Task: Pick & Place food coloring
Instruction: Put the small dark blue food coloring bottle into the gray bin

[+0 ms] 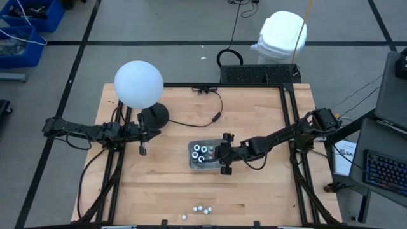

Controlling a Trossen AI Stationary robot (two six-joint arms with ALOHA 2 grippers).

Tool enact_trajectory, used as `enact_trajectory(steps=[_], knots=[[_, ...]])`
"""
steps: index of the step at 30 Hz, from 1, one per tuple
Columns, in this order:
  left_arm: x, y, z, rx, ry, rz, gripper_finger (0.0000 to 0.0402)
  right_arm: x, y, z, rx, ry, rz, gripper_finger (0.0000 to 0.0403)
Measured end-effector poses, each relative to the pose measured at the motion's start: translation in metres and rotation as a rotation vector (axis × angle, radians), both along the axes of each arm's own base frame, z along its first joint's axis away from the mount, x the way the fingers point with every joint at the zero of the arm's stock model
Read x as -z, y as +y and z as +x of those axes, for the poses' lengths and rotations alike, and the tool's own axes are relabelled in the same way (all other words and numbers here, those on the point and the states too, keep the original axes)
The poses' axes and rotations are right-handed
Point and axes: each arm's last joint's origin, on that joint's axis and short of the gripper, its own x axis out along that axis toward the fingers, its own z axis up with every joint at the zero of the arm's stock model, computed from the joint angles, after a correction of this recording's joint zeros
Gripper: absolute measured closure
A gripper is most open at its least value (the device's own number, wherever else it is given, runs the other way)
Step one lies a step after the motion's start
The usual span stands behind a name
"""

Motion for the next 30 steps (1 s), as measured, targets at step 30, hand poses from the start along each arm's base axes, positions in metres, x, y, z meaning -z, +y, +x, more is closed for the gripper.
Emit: enact_trajectory(steps=[30], knots=[[0.002,0.0,0.0,0.0,0.024,0.003,0.0394,-0.046,-0.055,-0.165,-0.167,-0.722,-0.022,0.0402]])
